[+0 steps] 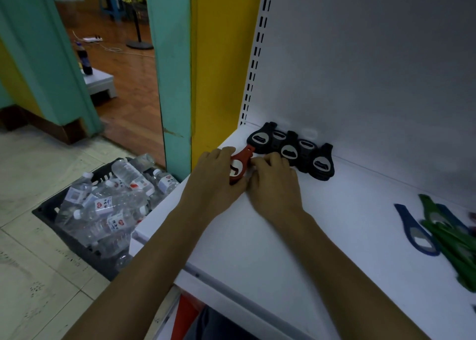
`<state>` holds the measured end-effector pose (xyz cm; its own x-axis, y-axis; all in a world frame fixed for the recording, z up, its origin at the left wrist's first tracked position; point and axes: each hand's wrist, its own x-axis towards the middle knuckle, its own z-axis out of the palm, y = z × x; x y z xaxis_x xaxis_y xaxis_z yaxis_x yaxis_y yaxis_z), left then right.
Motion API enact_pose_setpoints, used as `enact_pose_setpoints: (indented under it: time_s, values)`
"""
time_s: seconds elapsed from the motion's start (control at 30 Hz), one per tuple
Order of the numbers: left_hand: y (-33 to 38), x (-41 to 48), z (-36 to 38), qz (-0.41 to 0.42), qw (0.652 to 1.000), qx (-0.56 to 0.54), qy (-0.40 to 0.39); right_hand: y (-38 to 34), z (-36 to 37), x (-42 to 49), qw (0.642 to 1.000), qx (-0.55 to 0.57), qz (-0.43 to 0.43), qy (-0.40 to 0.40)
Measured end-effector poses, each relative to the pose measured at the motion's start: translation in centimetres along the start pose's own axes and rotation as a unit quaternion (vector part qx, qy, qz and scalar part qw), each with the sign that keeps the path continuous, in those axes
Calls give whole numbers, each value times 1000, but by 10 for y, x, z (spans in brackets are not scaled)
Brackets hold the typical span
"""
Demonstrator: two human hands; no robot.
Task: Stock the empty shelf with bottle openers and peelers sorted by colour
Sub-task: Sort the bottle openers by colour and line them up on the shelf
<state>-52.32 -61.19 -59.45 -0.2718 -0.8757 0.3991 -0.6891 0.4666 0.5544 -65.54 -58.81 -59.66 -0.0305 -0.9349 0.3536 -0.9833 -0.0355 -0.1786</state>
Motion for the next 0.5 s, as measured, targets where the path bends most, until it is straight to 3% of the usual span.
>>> enact_pose_setpoints:
  time_s: [0.17, 0.3, 0.37, 0.5]
  values:
    - [2, 1, -5, 0, 1000, 15, -3, 0, -6, 2, 999, 32, 9, -32]
    - [8, -4, -12, -20, 999, 40, -3, 7, -26, -9, 987, 130, 17, -88]
    - [17, -9, -14, 39, 996, 80, 22, 17, -41, -22, 989, 136, 20, -63]
    - [58, -24, -1, 164, 980, 104, -35, 59, -78, -51, 1000, 17, 10, -20]
